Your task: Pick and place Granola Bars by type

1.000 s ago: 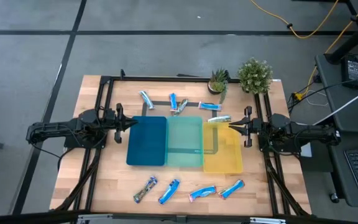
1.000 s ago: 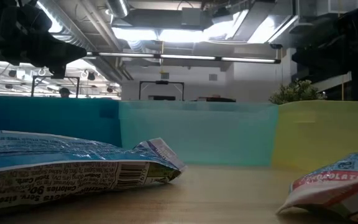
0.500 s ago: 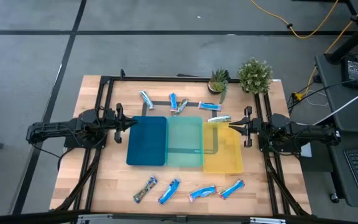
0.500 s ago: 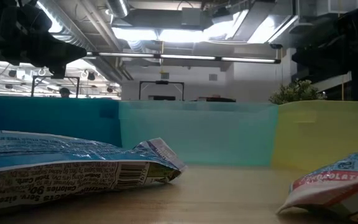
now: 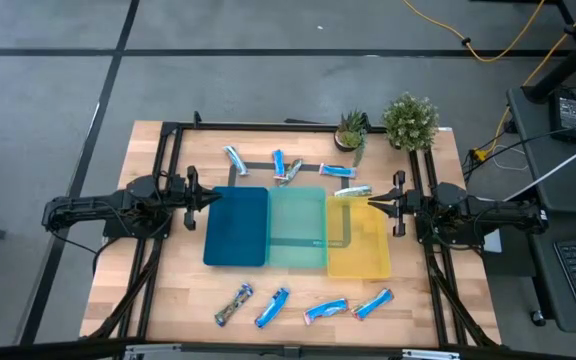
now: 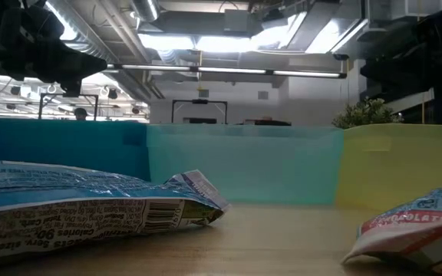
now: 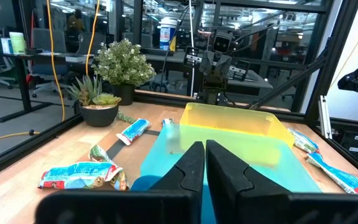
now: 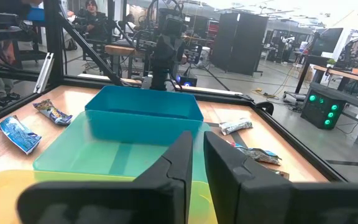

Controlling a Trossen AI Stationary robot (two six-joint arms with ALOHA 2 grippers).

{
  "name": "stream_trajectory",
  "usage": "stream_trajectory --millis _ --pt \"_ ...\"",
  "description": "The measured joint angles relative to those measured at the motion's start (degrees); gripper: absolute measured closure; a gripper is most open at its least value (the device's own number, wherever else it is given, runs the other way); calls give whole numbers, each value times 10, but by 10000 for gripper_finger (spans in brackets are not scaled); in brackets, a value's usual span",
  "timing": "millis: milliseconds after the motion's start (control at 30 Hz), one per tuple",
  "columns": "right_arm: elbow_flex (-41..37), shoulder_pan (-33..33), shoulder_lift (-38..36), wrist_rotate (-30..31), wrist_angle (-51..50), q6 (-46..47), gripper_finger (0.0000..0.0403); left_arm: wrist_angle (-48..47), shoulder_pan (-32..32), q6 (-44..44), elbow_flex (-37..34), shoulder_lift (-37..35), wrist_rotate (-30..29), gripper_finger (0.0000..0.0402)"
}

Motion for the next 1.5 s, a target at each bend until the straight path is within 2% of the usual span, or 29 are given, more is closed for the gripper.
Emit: stream_trajectory --millis 333,800,967,1100,1300,1500 --pt "0 0 0 0 0 2 357 0 0 0 0 0 0 389" --pt "0 0 -1 -9 42 121 357 38 0 0 0 0 -27 395" --pt "0 1 -1 -1 90 207 357 120 0 -46 0 1 -69 394" --pt "8 1 0 30 92 259 357 191 0 -85 0 2 -133 391" --pt "84 0 20 57 57 206 357 206 0 -105 37 15 -190 391" --pt "246 0 99 130 -153 195 331 129 1 -91 142 96 -232 389"
